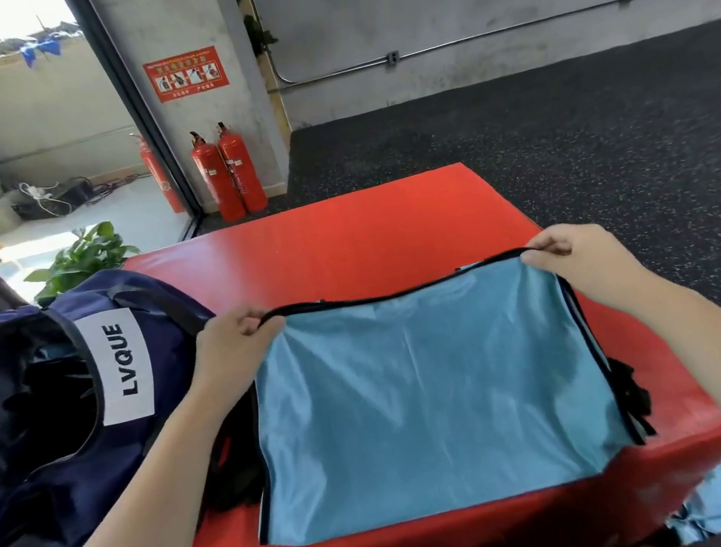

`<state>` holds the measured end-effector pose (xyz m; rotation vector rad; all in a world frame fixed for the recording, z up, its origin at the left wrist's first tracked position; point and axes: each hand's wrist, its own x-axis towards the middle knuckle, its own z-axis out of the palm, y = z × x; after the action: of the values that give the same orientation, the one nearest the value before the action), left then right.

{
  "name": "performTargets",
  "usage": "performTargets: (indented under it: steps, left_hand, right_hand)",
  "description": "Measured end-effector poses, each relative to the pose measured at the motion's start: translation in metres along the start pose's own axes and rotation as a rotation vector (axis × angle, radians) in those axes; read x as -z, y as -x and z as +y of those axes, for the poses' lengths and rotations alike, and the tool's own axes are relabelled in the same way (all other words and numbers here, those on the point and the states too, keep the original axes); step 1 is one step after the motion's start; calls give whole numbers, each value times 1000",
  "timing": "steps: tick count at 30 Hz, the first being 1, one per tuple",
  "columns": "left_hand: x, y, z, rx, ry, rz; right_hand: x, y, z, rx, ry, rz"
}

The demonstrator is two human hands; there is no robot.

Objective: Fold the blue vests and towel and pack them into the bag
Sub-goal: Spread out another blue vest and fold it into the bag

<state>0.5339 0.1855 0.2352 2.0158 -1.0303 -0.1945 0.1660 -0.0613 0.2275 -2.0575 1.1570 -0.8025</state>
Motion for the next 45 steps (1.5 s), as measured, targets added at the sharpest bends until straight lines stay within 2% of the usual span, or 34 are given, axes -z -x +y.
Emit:
performTargets:
  steps: [2, 4, 9, 12, 19, 28, 35, 41, 45]
  left_hand:
    - [-7, -13, 3, 12, 22, 93]
    - [-21, -27, 0, 34, -39, 114]
    - [-52, -37, -33, 123, -209, -107]
    - [-52, -34, -37, 112, -250, -150]
    - [-41, -26, -34, 168, -215, -81]
    - [-29, -37, -16, 159, -52, 76]
    - [-46, -60, -23, 160, -73, 74]
    - [-64, -66, -40, 134, -187, -56]
    - [-64, -59, -36, 119, -288, -114]
  right_hand:
    - [-6, -15, -1, -5, -24, 44]
    - [-17, -29, 2, -28, -18, 51]
    - [-49, -42, 36, -128, 178, -116]
    - [-47, -40, 43, -143, 260, -137]
    - [-41, -32, 45, -104, 300, -93]
    - [-32, -37, 27, -89, 140, 88]
    - [-45, -58, 27, -116, 103, 119]
    - [-60, -62, 45, -139, 222, 11]
    - [-63, -45, 28, -60, 499, 27]
